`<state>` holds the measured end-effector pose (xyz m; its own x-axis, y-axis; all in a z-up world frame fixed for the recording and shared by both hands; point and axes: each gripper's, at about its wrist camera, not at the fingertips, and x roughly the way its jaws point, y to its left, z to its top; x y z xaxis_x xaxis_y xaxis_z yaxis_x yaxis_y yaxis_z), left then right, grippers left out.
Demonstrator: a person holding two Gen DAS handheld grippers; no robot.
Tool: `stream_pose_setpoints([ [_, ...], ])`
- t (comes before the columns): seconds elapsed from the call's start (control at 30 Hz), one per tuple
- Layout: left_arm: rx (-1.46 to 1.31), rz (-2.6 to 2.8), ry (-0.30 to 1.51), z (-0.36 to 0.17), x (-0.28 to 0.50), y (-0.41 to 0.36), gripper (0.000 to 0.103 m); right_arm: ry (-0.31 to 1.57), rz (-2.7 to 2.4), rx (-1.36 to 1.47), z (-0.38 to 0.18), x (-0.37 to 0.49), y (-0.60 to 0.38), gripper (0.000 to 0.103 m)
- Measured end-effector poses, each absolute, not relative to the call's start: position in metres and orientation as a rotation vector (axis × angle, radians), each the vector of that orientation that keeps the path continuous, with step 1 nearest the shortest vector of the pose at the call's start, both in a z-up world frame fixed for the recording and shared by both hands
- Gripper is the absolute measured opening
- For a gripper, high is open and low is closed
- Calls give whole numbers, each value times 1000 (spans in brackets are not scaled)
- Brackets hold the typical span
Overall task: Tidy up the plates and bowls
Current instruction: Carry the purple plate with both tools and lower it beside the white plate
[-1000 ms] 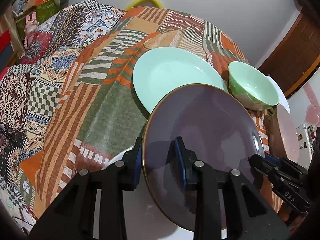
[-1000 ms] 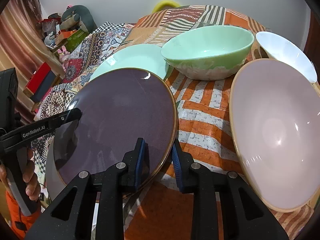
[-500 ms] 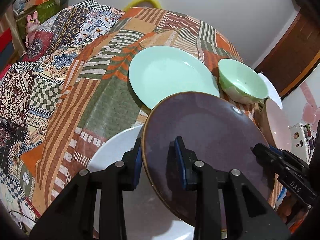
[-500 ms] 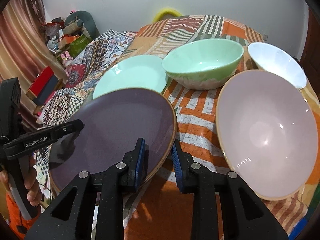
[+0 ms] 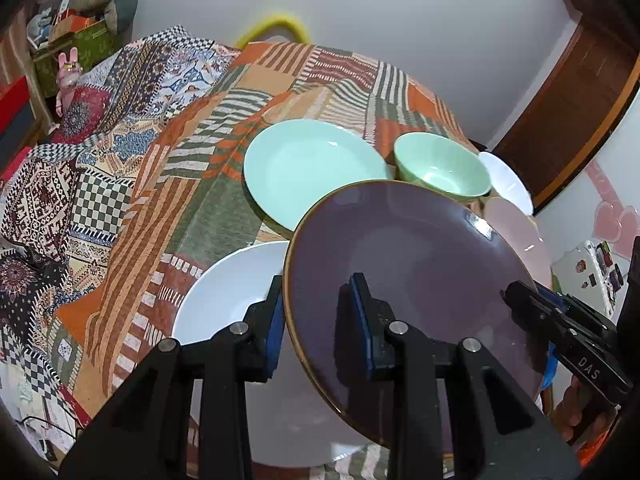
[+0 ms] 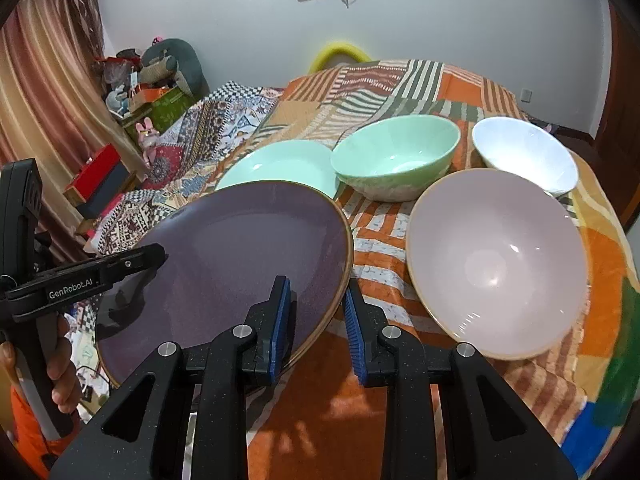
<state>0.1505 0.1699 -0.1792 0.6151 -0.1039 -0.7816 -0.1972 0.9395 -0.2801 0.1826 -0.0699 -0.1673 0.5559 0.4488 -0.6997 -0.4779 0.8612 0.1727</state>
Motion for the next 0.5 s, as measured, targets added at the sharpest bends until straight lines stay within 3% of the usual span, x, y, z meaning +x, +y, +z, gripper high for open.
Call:
stream_pose_setpoints([
  [0.5,-318,18,889,-150,108,131,31,756,535,-27,-151,144,-97,24],
])
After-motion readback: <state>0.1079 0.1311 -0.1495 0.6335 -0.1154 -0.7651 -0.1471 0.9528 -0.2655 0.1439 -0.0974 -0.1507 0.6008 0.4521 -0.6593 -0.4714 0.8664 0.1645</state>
